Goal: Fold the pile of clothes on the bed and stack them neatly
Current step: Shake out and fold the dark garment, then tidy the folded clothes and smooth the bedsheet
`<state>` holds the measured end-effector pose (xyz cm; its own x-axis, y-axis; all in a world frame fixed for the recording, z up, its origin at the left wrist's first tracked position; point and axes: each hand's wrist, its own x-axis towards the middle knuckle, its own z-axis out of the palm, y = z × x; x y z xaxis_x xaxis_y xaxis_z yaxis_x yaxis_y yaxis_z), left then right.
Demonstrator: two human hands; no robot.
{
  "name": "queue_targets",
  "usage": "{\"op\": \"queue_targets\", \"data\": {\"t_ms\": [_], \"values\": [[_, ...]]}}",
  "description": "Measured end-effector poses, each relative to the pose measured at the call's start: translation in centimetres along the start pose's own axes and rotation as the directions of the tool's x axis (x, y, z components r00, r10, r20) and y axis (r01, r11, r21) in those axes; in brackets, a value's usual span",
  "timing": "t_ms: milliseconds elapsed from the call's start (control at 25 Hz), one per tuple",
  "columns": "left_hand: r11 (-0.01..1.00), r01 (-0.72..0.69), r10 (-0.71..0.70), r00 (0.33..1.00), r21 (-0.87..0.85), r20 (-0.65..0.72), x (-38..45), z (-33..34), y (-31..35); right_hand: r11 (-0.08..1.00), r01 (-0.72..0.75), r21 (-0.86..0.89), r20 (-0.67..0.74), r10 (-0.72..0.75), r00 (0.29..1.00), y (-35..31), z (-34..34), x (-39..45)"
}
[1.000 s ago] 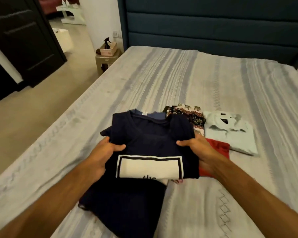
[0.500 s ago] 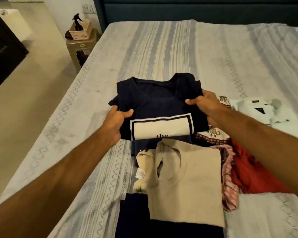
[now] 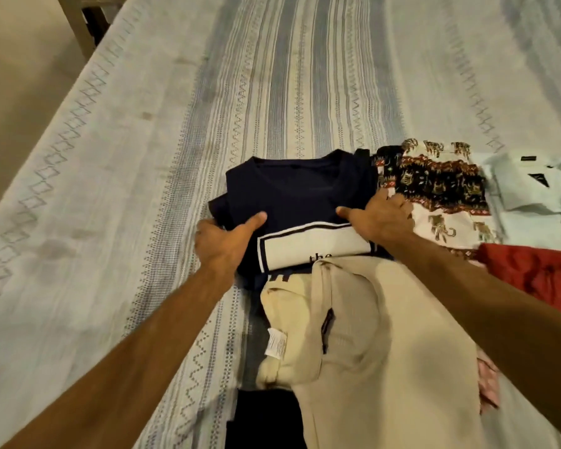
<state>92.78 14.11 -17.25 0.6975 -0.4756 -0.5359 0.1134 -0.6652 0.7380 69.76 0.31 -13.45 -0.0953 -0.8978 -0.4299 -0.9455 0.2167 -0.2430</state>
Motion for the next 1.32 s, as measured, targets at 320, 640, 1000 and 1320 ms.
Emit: {"op": "queue_targets", "data": {"t_ms": [320, 640, 1000, 1320], "values": [[0.958, 0.282, -0.185, 0.752, -0.055, 0.632, -1.9, 1.5, 1.8, 0.999, -0.051, 0.011, 0.062, 0.05, 0.997, 0.4, 0.4, -0.5], [0.967, 0.005, 0.116, 0.883, -0.256, 0.455, -7.5, 0.3, 12.2, 0.592, -0.057, 0.804, 0.055, 0.021, 0.998, 3.6, -5.1, -2.9], [0.861, -0.112, 0.453, 0.615, -0.497, 0.645, -32.8, 3.0, 26.7, -0.343, -0.54, 0.769, 0.511, -0.179, 0.841, 17.3, -8.6, -20.0], [0.996, 0.017, 0.08, 0.357, -0.092, 0.931, -49.0, 10.8, 13.3, -0.701, -0.052, 0.711, 0.157, 0.087, 0.984, 40.1, -20.4, -26.3]]}}
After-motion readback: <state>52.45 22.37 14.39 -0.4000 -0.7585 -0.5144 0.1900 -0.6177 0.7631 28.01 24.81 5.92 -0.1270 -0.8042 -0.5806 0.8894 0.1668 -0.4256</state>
